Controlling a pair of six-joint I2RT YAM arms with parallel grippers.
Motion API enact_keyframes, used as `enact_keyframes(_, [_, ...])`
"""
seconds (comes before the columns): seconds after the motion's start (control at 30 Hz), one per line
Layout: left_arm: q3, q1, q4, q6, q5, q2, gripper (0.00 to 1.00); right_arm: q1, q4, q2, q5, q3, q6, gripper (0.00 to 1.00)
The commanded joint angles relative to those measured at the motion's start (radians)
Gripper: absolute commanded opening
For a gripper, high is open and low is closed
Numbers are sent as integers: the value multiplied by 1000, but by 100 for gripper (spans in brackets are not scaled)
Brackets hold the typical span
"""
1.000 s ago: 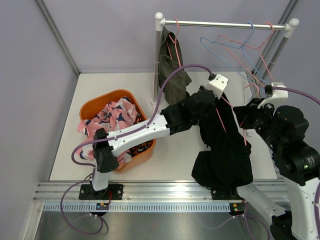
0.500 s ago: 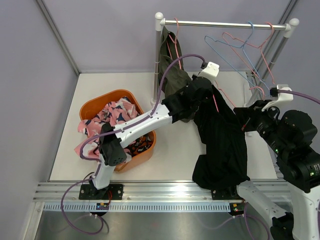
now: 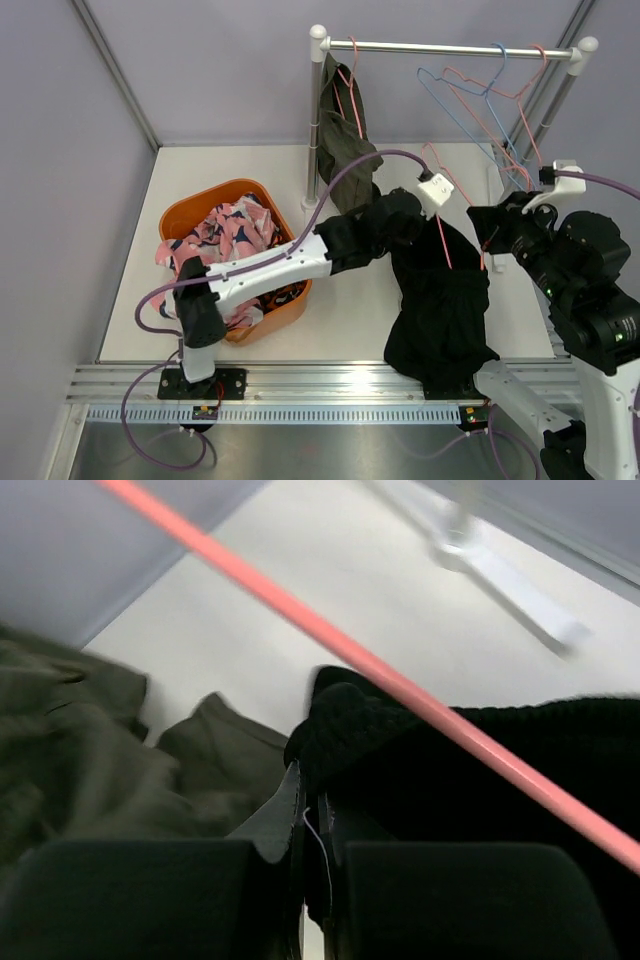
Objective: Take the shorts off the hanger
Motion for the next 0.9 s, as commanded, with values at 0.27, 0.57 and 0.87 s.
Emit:
enact_keyframes(0.27, [-203,-331,-69,252,329,-446,0,7,208,165,113,15,-22,0])
enact_keyframes(0.57, [-13,-333,15,422,-306,-586,0,7,171,294,177,184,-44,0])
enact_keyframes(0.87, [396,-327,654,1117,-417,-491,0,8,136,310,163,241,-45,0])
